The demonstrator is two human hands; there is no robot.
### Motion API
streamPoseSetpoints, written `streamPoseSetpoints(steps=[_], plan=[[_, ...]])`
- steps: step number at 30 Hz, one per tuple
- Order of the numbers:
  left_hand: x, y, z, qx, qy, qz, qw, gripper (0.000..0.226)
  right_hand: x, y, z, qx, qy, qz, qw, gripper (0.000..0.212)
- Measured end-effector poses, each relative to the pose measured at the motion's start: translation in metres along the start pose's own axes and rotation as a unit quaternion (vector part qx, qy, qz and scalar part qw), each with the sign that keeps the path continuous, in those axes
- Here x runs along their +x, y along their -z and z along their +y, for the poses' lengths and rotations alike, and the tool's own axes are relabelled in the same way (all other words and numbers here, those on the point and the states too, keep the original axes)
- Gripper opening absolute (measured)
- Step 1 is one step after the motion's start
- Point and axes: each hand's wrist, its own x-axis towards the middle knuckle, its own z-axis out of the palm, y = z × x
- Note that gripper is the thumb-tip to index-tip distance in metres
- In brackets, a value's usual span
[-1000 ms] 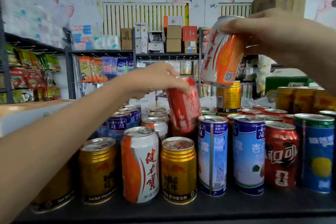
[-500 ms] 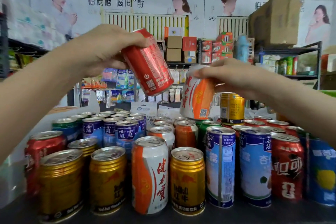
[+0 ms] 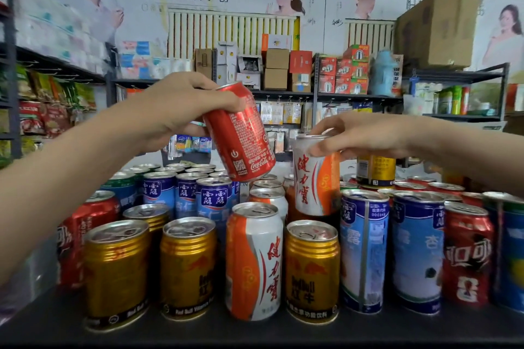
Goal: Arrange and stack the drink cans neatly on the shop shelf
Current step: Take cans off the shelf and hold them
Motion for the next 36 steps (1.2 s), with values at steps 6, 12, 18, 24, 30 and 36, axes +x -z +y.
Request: streamPoseSetpoints(steps=[6, 12, 18, 24, 30, 36], plan=[[0.005, -0.008, -0.010, -0.006, 0.012, 0.006, 1.000, 0.023, 0.008, -0.005, 0.003, -0.115, 0.007, -0.050, 0.992, 0.076], [0.006, -0.012, -0.018, 0.006, 0.023, -0.016, 1.000, 0.032, 0.013, -0.012, 0.015, -0.137, 0.027, -0.132, 0.981, 0.047], [0.009, -0.019, -0.023, 0.012, 0.019, -0.028, 0.999, 0.040, 0.017, -0.005, 0.020, -0.151, 0.045, -0.179, 0.971, 0.049], [0.014, -0.027, -0.026, 0.026, 0.018, -0.042, 0.999, 0.042, 0.020, -0.005, 0.021, -0.197, 0.080, -0.215, 0.953, 0.049], [0.019, -0.031, -0.023, 0.029, 0.020, -0.032, 0.999, 0.041, 0.031, -0.011, 0.023, -0.244, 0.062, -0.225, 0.941, 0.062], [0.017, -0.033, -0.018, 0.035, 0.003, -0.011, 0.999, 0.045, 0.034, -0.015, 0.024, -0.261, 0.077, -0.242, 0.931, 0.061]])
